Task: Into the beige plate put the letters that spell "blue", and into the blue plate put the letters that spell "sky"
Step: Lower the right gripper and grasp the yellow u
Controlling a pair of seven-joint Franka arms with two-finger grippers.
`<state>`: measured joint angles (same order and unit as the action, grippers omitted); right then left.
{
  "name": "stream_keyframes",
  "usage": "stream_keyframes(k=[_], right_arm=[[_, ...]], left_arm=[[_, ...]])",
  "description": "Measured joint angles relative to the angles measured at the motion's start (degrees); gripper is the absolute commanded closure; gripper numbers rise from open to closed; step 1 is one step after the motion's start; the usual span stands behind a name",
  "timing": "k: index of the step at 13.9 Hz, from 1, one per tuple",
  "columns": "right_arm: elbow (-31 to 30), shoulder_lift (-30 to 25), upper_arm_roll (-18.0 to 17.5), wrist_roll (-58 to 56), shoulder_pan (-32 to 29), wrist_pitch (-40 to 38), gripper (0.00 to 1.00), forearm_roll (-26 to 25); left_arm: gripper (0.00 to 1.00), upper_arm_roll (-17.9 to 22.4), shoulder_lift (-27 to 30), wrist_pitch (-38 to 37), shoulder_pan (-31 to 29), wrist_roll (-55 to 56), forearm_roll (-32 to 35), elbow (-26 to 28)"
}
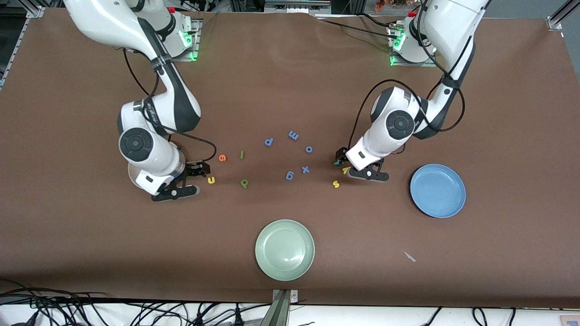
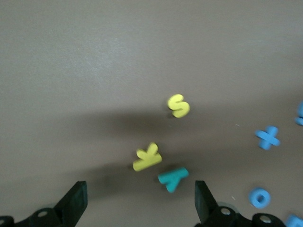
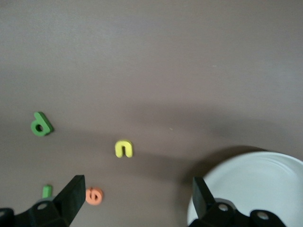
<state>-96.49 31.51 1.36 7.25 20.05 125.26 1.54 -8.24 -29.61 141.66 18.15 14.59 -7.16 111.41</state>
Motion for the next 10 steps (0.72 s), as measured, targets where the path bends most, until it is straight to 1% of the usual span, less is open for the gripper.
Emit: stream_keyframes(k=[1, 2, 5, 6, 7, 9, 10], right_arm=[[-0.85, 0.59, -0.37, 0.74, 0.16, 2.2, 0.0, 0.35], [-2.08, 0.98, -0.62, 1.4, 0.34, 4.86, 0.0, 0.41], [-6.15, 1.65, -1.14, 1.86, 0.52, 11.65, 0.0, 0.44], [-7.41, 1.87, -1.22, 1.86, 0.58, 13.7, 0.0, 0.45], [-8.93, 2.02, -1.29, 1.86, 0.61, 16.07, 0.0, 0.45], [-11.46, 2.24, -1.31, 1.86, 0.64, 19.26, 0.0, 0.45], [-12.05, 2.39, -1.31, 1.86, 0.64, 19.8, 0.01, 0.45]], left_arm=[[0.03, 0.63, -0.72, 0.52, 0.56, 0.0, 0.0, -0.06], [0.1, 1.16, -1.22, 0.74, 1.17, 0.0, 0.0, -0.15], [0.11, 3.05, -3.44, 3.39, 4.0, 0.04, 0.0, -0.27], [0.29, 3.64, -4.27, 4.41, 4.8, 0.1, 0.0, -0.31], [0.33, 4.04, -4.93, 4.84, 5.27, 0.12, 0.0, -0.41], [0.37, 4.35, -5.54, 4.98, 5.68, 0.13, 0.0, -0.63], [0.46, 4.66, -5.55, 4.98, 5.94, 0.12, 0.0, -0.7]])
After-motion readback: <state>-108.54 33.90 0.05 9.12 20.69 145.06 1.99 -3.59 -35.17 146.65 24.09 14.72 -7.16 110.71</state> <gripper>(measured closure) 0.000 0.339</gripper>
